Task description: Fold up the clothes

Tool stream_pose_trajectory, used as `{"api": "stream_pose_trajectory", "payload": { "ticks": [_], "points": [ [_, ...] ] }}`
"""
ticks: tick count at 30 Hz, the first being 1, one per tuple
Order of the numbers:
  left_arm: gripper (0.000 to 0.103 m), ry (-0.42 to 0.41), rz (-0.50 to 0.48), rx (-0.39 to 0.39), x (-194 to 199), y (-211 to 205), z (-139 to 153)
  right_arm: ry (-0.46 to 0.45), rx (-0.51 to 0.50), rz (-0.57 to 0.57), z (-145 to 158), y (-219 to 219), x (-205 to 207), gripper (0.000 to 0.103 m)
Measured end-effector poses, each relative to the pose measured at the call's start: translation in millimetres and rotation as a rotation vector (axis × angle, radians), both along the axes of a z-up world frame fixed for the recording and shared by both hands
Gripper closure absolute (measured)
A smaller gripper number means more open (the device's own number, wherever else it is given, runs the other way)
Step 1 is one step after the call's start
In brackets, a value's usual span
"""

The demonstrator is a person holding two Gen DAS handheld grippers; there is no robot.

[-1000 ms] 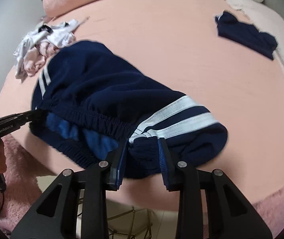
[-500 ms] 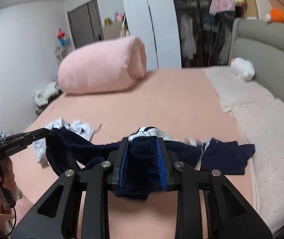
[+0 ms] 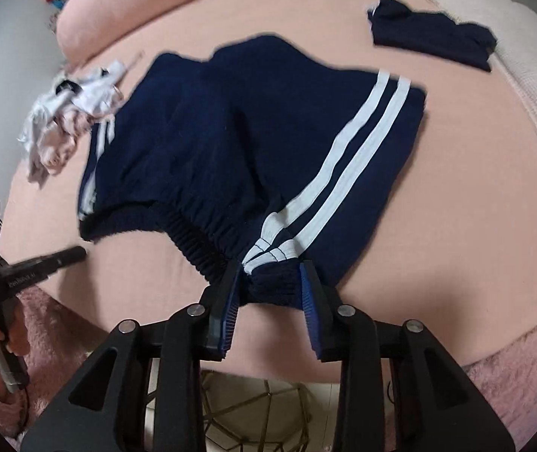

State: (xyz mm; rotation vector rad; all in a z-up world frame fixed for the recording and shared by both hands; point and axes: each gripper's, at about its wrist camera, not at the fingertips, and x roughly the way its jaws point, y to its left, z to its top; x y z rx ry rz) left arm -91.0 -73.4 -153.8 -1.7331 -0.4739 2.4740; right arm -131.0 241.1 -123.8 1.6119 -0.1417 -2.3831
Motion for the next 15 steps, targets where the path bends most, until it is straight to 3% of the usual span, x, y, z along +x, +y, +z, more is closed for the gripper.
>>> {"api": "stream_pose_trajectory", "payload": {
  "ticks": [4, 6, 7, 8, 11, 13, 14, 15],
  "points": [
    [0.092, 0.052, -0.018, -0.036, -10, 1, 12, 0.076, 0.084, 0.035, 14, -8, -10, 0.065],
    [0.076, 0.064, -0.054, -0.065, -18, 11, 15, 0.092, 0.117, 0.048, 14, -17, -9, 0.062],
    [0.058, 0.065, -0.07, -0.074, -21, 16, 15, 0.097, 0.141, 0.052, 11, -21, -9, 0.062],
    [0.055, 0.06, -0.079, -0.084, -24, 20, 11, 0.102, 0.165, 0.057, 8, -26, -9, 0.062],
    [0.057, 0.049, -0.091, -0.12, -31, 32, 0, 0.092, 0.231, 0.087, -12, -33, -14, 0.062],
    [0.068, 0.065, -0.087, -0.152, -33, 35, -4, 0.094, 0.24, 0.08, -22, -29, -16, 0.063],
    [0.075, 0.074, -0.081, -0.164, -33, 35, -3, 0.105, 0.239, 0.064, -22, -24, -15, 0.074],
    [0.077, 0.087, -0.069, -0.169, -32, 34, 2, 0.122, 0.255, 0.051, -19, -22, -14, 0.076]
  ]
}}
